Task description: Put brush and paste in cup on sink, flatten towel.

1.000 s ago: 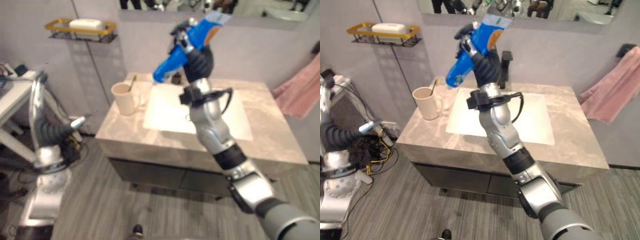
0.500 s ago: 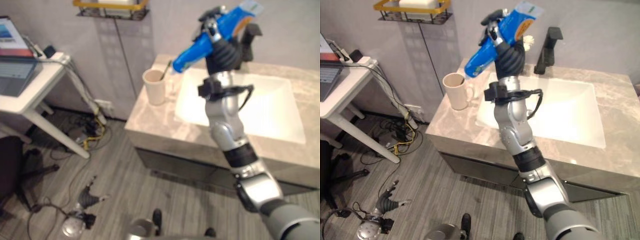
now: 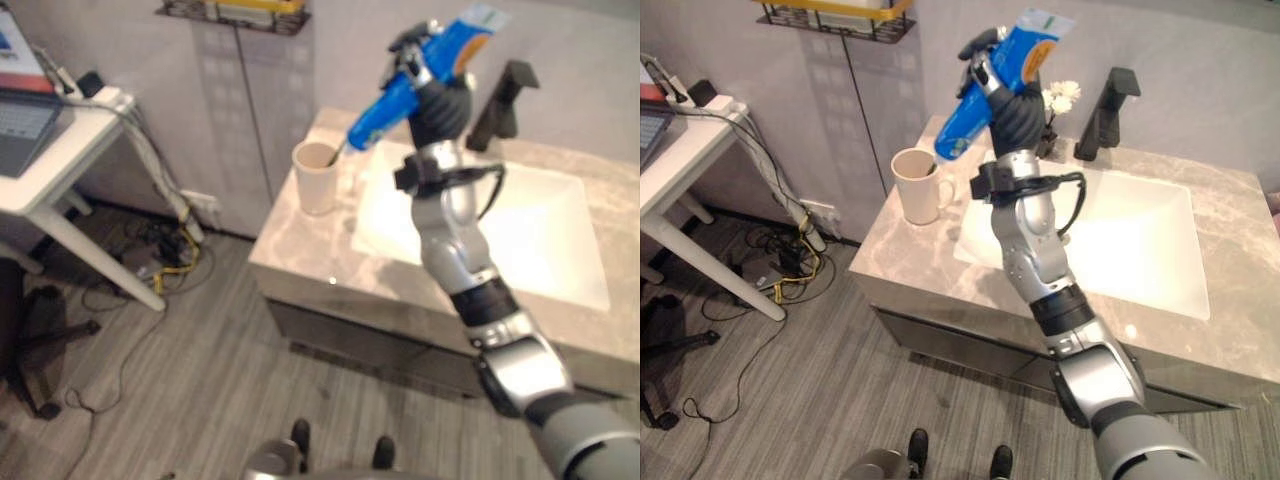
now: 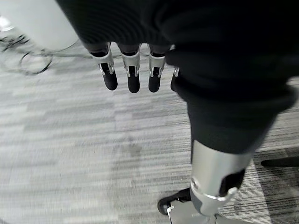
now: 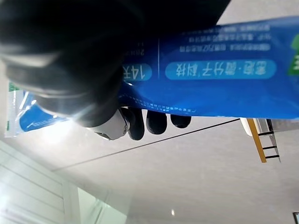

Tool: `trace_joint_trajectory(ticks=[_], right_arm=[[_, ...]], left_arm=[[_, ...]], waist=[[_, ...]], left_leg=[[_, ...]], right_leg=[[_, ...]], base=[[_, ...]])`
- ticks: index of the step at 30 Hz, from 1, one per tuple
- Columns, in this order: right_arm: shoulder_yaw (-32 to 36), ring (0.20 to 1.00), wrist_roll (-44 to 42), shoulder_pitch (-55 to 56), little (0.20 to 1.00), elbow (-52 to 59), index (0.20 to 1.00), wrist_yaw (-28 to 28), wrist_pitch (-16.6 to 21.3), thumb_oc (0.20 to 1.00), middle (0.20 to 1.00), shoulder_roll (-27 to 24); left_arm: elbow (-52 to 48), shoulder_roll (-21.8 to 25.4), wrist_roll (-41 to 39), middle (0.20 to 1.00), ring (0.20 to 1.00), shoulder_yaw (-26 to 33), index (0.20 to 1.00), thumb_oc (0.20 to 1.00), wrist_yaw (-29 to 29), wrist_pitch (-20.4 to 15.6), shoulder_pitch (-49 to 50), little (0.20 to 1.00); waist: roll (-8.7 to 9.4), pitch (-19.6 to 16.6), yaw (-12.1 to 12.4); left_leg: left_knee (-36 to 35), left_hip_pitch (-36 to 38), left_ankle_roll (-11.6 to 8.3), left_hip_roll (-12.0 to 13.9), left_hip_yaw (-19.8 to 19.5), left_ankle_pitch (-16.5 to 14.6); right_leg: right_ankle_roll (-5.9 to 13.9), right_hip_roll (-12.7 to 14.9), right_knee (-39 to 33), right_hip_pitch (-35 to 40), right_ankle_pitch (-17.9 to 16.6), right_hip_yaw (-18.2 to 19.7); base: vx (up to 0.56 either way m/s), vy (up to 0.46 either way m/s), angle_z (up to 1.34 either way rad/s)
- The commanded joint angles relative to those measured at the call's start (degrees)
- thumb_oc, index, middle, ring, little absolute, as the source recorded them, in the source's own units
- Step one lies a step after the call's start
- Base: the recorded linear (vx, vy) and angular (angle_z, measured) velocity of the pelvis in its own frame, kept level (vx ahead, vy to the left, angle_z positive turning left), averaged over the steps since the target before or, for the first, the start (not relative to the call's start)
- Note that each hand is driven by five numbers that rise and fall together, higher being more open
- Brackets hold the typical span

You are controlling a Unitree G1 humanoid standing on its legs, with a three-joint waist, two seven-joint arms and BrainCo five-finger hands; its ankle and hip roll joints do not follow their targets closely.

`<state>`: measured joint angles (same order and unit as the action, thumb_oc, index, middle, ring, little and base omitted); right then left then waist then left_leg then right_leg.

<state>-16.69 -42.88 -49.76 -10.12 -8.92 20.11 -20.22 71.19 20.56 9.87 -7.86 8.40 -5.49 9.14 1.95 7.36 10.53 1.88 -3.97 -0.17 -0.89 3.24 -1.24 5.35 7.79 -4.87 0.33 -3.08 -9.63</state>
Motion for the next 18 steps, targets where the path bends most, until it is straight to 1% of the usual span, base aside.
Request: trace_joint_trajectory(ticks=[1,5,7,12,14,18], right_arm=[[-0.1,0.2,-0.1,-8.1,0.2,0.4,0.2,1.1,2.3,0.2,0.2,-1.2],[-1.0,0.2,-0.2,-9.3,0.2,-1.2,0.2,0.8,1.9,0.2,0.2,-1.3],[-2.0,0.2,-0.4,-11.2,0.2,-2.8,0.2,0.7,1.6,0.2,0.2,-1.7],[-3.6,0.2,-0.4,-13.9,0.2,-5.2,0.2,0.7,0.8,0.2,0.2,-0.5],[-4.5,0.2,-2.3,-14.3,0.2,-6.5,0.2,1.6,0.1,0.2,0.2,0.0],[-5.5,0.2,-2.8,-15.2,0.2,-7.3,0.2,2.2,-0.9,0.2,0.2,-1.4]], left_arm=[[0.1,2.0,-1.5,1.0,1.0,-2.3,1.0,1.0,1.1,0.2,-1.8,1.0],[-0.3,1.7,-2.4,1.0,1.0,-2.7,1.0,1.0,1.4,0.0,-2.0,1.0],[0.4,2.1,-3.2,1.0,1.0,-2.5,1.0,1.0,1.5,0.1,-2.1,1.0],[1.3,2.4,-3.7,1.0,1.0,-2.2,1.0,1.0,1.9,0.4,-2.5,1.0],[1.4,2.4,-4.1,1.0,1.0,-2.0,1.0,1.0,1.9,0.5,-2.4,1.0],[1.7,2.4,-3.8,1.0,1.0,-3.1,1.0,1.0,0.8,0.4,-2.1,1.0]], waist=[[1.39,-2.4,1.5],[1.67,-2.4,1.7],[2.1,-2.4,2.0],[2.64,-2.2,2.6],[3.01,-2.2,2.9],[3.49,-1.8,3.0]], left_leg=[[3.9,1.6,1.03,1.7,-2.5,-6.6],[2.2,1.7,0.92,1.9,-2.8,-5.8],[1.5,1.5,0.82,1.9,-2.8,-5.3],[1.7,1.1,0.85,1.8,-2.9,-5.5],[2.0,0.7,0.91,1.6,-3.0,-5.7],[2.2,-0.4,1.13,1.0,-4.1,-5.5]], right_leg=[[0.59,1.1,0.2,0.5,-0.7,-1.3],[0.63,1.1,-0.1,0.3,-0.7,-1.7],[0.81,1.2,-0.1,-0.1,-0.6,-2.0],[1.04,1.4,-0.1,-0.2,-0.7,-2.0],[1.13,1.6,-0.1,-0.1,-0.7,-2.0],[1.36,1.8,-0.1,-0.3,-0.9,-2.0]], base=[[0.08,-0.068,0.22],[0.06,-0.033,0.11],[0.07,-0.01,0.03],[0.05,0.018,0.03],[0.05,0.044,0.01],[0.02,0.045,0.06]])
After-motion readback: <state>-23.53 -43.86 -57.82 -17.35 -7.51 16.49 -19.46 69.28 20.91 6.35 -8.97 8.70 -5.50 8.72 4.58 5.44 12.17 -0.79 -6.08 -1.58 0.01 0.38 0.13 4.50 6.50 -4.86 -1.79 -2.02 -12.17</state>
